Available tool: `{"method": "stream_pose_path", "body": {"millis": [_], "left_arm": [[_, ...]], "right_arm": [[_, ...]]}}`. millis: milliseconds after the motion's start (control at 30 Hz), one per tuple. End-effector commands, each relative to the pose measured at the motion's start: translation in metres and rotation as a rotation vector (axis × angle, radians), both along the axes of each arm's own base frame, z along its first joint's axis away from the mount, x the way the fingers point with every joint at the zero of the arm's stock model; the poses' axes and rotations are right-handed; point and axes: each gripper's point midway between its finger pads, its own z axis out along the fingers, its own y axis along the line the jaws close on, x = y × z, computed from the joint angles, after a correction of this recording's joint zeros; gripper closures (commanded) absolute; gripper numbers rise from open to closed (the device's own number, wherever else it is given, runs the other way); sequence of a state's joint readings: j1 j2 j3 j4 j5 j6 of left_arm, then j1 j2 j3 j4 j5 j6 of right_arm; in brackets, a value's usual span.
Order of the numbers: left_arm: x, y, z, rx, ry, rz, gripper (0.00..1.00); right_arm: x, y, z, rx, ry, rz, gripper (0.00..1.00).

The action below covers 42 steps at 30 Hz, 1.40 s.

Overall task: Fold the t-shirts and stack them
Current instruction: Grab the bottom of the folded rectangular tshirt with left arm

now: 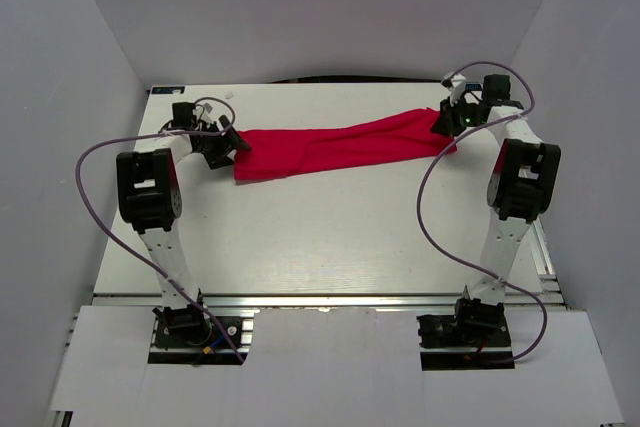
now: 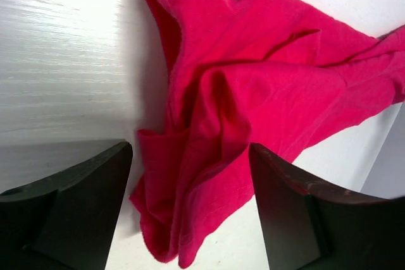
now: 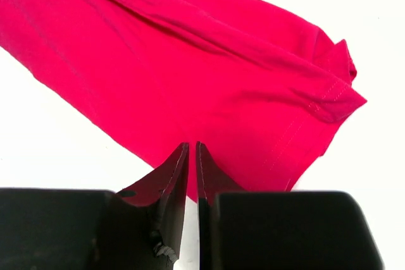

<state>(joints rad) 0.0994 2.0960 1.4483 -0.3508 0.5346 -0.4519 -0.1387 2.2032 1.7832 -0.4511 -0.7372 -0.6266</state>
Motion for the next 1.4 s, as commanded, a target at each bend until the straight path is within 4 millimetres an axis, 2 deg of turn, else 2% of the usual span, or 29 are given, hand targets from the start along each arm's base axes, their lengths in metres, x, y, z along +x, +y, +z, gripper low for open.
{"method": "stream_pose_path", "body": {"millis": [0, 167, 267, 300, 433, 500, 533, 667, 833, 1000, 1100, 1200, 1233, 1367], "left_arm": [[-0.005, -0.01, -0.003, -0.004, 0.008, -0.037, 0.16], [-0.018, -0.019, -0.023, 0.033, 0.064, -0.034, 0.24], [-0.02, -0.024, -0.029, 0.037, 0.081, -0.033, 0.38], [-0.02, -0.024, -0.031, 0.034, 0.089, -0.028, 0.49], [-0.01, -0.025, -0.026, 0.023, 0.069, -0.013, 0.74], [-0.006, -0.025, -0.021, 0.023, 0.055, -0.011, 0.79], [-0.002, -0.025, -0.016, 0.023, 0.039, -0.011, 0.85], [0.004, -0.025, 0.003, 0.021, -0.008, -0.012, 0.99], [0.012, -0.027, 0.039, 0.009, -0.089, -0.015, 1.0], [0.017, -0.033, 0.085, -0.02, -0.176, -0.022, 1.0], [0.017, -0.04, 0.104, -0.039, -0.204, -0.02, 1.0], [0.016, -0.046, 0.112, -0.065, -0.206, -0.025, 1.0], [0.015, -0.061, 0.118, -0.076, -0.216, -0.059, 1.0], [0.017, -0.089, 0.127, -0.092, -0.221, -0.103, 1.0]], "right_arm": [[0.0, -0.001, 0.021, 0.033, -0.033, -0.007, 0.85], [-0.002, -0.003, 0.023, 0.047, -0.029, -0.018, 0.85], [-0.004, -0.004, 0.024, 0.048, -0.029, -0.019, 0.85], [-0.005, -0.003, 0.022, 0.049, -0.025, -0.019, 0.85], [-0.008, -0.006, 0.024, 0.052, -0.026, -0.026, 0.85], [-0.011, -0.007, 0.028, 0.053, -0.031, -0.027, 0.85], [-0.013, -0.009, 0.026, 0.055, -0.025, -0.032, 0.85], [-0.017, -0.013, 0.028, 0.062, -0.029, -0.038, 0.85], [-0.021, -0.017, 0.032, 0.067, -0.032, -0.044, 0.85], [-0.024, -0.018, 0.037, 0.073, -0.042, -0.045, 0.85], [-0.026, -0.018, 0.039, 0.078, -0.042, -0.045, 0.85], [-0.027, -0.018, 0.042, 0.08, -0.047, -0.045, 0.85], [-0.027, -0.017, 0.041, 0.08, -0.046, -0.044, 0.85], [-0.027, -0.019, 0.042, 0.082, -0.048, -0.047, 0.85]]}}
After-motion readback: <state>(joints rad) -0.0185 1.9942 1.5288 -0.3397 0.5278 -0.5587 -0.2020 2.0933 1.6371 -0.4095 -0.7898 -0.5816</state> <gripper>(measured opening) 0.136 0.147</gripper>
